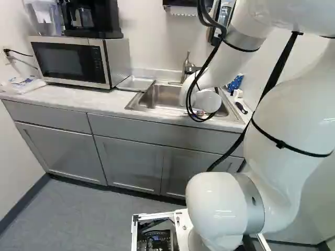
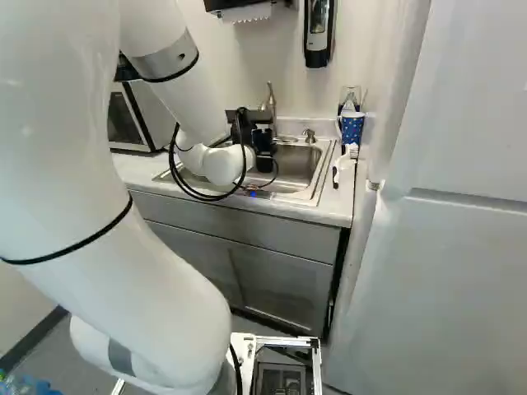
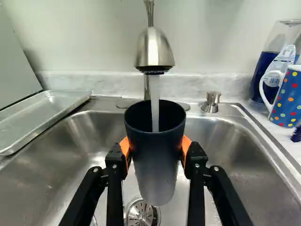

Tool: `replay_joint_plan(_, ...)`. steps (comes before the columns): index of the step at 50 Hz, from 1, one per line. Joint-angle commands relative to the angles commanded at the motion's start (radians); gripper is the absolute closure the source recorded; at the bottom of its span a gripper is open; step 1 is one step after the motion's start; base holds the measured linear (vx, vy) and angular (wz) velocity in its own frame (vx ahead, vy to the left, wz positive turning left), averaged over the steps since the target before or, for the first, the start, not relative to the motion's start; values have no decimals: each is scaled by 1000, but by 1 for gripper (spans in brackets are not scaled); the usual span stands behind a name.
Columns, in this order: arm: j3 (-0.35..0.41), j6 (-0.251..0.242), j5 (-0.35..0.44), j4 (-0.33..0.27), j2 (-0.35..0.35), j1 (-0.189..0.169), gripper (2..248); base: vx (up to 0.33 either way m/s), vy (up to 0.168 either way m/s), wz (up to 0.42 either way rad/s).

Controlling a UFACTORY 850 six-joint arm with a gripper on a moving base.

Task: Rinse the cup and place it in the tray

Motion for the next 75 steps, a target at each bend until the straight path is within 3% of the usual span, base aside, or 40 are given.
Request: replay_joint_plan(75, 0, 0, 0, 0, 0, 0, 127, 0, 0, 0)
